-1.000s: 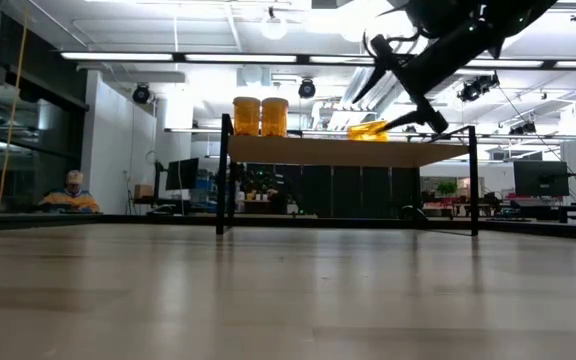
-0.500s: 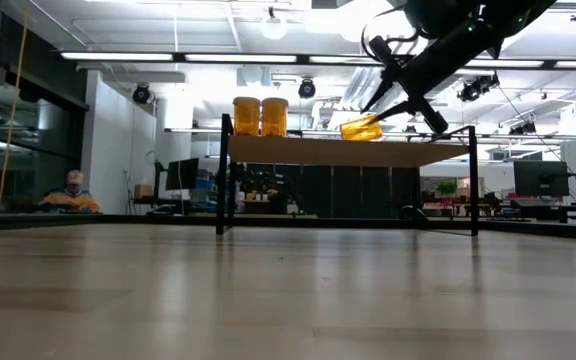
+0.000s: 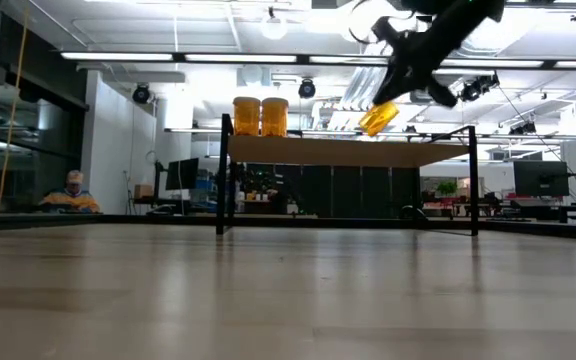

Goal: Pick and place medicine bottles onto shelf by color
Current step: Put the orange pill bottle on the shelf

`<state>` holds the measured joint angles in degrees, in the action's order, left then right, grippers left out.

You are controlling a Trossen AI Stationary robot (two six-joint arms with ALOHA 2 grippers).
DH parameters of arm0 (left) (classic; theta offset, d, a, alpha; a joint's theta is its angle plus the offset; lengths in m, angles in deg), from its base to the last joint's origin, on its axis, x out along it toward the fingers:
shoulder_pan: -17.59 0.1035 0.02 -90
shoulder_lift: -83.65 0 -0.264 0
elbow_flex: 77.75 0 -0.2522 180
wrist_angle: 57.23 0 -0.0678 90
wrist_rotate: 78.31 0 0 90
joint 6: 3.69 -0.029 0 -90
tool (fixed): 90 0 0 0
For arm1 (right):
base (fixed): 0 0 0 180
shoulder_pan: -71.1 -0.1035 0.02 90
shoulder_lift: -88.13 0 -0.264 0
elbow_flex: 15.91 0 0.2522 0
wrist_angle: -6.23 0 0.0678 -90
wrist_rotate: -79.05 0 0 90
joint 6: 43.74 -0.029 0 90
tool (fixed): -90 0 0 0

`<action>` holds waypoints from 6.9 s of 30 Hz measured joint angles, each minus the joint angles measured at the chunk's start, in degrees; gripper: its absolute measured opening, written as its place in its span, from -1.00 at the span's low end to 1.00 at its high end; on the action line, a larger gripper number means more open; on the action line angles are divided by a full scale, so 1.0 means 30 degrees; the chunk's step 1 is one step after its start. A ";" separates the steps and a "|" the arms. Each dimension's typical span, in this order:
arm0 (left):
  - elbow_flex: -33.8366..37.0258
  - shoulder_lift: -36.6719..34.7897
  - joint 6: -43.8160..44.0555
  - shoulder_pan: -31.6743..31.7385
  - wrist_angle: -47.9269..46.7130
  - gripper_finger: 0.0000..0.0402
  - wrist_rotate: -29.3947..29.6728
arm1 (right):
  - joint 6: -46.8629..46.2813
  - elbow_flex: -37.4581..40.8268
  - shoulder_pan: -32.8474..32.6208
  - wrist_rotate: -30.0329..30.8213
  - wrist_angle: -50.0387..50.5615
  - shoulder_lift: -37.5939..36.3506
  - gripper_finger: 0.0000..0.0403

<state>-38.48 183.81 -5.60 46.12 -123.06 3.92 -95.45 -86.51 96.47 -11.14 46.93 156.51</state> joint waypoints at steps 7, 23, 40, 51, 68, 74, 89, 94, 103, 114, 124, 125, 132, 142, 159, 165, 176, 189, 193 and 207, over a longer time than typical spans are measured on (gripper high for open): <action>0.0000 0.0000 0.0080 0.0000 0.0002 0.03 -0.0024 | 0.4435 -0.4760 -0.2368 0.0022 0.7391 0.0230 -1.00; 0.0007 -0.0038 0.2498 -0.0312 0.1355 0.03 -0.3411 | 0.4827 -0.5123 -1.0494 0.1305 1.2081 0.8136 -1.00; 0.0015 -0.1383 0.3282 -0.4127 0.1931 0.03 -0.7882 | 0.6394 -0.5137 -1.0587 -0.0299 0.9245 1.1854 -1.00; 0.0007 -0.1668 0.2565 -0.6356 0.0034 0.03 -0.7662 | 0.6390 -0.5137 -1.0580 -0.0299 0.8461 1.1854 -1.00; 0.0007 -0.1668 0.2234 -0.6674 -0.0211 0.03 -0.6688 | 0.5744 -0.5137 -1.0631 -0.0300 0.8406 1.1846 -0.49; 0.0007 -0.1662 0.2070 -0.6604 -0.0218 0.03 -0.6688 | 0.6453 -0.5137 -1.0624 0.0058 0.8197 1.1356 0.00; 0.0230 -0.1658 0.0152 -0.6004 -0.1853 0.03 -0.5348 | 0.7626 -0.5116 -1.2056 0.4030 1.0604 0.5357 0.11; 0.2601 -0.1654 -0.0577 -0.6648 -0.0947 0.03 -0.3088 | 0.3952 -0.1355 -1.3877 0.4918 0.9045 0.2345 0.02; 0.9346 0.0294 0.0231 -0.8291 0.5516 0.03 -0.0028 | -0.3305 0.5484 -1.6221 0.5867 0.2021 -0.2643 -0.03; 0.8776 0.6061 -0.1927 -0.8794 0.6822 0.03 0.2101 | -0.2197 0.4987 -1.6219 0.8990 0.4027 -0.6324 -0.04; 0.8734 0.7760 -0.3406 -0.8581 0.9967 0.03 0.2496 | -0.4260 0.4924 -1.6212 0.9461 0.7520 -0.7941 -0.04; 0.8775 0.7809 -0.3432 -0.8495 0.9725 0.03 0.2467 | -0.4260 0.4924 -1.6205 0.9633 0.7374 -0.7954 -0.04; 0.8779 0.8473 -0.3351 -0.7972 0.9842 0.03 0.2410 | -0.5930 0.5085 -1.5570 0.8196 0.7765 -0.7042 -0.04; 0.8757 0.8444 -0.3642 -0.8056 0.9587 0.03 0.1832 | -0.6619 0.9323 -1.5155 0.6312 -0.0388 -0.3556 -0.59; 0.8786 0.9012 -0.3551 -0.8160 0.9128 0.03 0.2174 | -0.7632 1.1117 -1.4089 0.6929 -0.9799 0.1758 -0.99; 0.8779 0.9012 -0.3577 -0.8153 0.9173 0.03 0.2490 | -0.7528 1.1110 -1.3798 0.7264 -1.0738 0.2222 -1.00; 0.8772 0.9012 -0.4430 -0.8149 0.8429 0.03 0.2677 | -0.7116 1.1110 -1.3691 0.7272 -1.1851 0.2469 -1.00; 0.8772 0.9012 -0.4417 -0.8109 0.8596 0.03 0.3162 | -0.7116 1.1110 -1.3691 0.7234 -1.2015 0.2470 -1.00; 0.8772 0.9012 -0.4430 -0.8109 0.8758 0.03 0.3162 | -0.7116 1.1110 -1.3692 0.7184 -1.2090 0.2477 -1.00; 0.8772 0.9012 -0.4426 -0.8189 0.8335 0.03 0.2482 | -0.6613 1.1110 -1.3698 0.7140 -1.2517 0.2477 -1.00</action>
<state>-12.17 210.84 -18.88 21.55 -98.06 11.36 -115.29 -53.18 55.38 10.28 9.38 163.94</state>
